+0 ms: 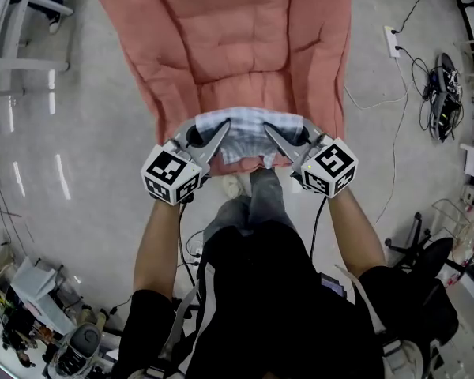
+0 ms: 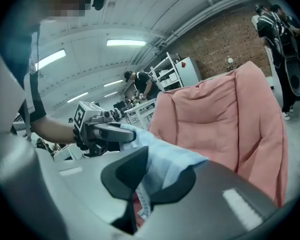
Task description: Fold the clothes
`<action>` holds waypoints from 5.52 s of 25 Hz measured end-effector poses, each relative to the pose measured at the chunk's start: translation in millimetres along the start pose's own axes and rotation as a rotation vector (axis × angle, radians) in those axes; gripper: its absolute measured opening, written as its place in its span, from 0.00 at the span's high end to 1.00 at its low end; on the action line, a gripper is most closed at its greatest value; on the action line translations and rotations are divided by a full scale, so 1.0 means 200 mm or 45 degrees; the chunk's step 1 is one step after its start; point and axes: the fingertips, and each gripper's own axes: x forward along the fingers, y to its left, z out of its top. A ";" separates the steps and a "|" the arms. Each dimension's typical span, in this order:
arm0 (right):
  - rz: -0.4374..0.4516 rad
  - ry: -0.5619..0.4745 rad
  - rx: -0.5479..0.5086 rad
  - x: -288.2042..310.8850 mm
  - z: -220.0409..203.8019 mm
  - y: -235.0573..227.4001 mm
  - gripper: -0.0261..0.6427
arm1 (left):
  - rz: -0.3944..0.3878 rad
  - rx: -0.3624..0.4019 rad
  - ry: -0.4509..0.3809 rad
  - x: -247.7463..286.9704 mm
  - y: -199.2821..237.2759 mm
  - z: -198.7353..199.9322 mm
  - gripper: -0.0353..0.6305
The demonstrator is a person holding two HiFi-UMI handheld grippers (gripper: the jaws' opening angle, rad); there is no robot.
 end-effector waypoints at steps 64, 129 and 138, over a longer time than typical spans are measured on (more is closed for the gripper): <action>-0.268 0.611 0.376 0.10 -1.71 -0.26 0.70 | 0.261 -0.469 0.593 0.19 0.14 -1.74 0.76; -0.391 -0.589 -0.197 -0.76 1.09 0.13 0.95 | 0.523 0.175 -0.526 -0.66 -0.24 1.01 0.94; -0.469 -0.580 -0.166 -0.78 1.08 0.05 0.95 | 0.470 0.194 -0.503 -0.57 -0.21 1.02 0.94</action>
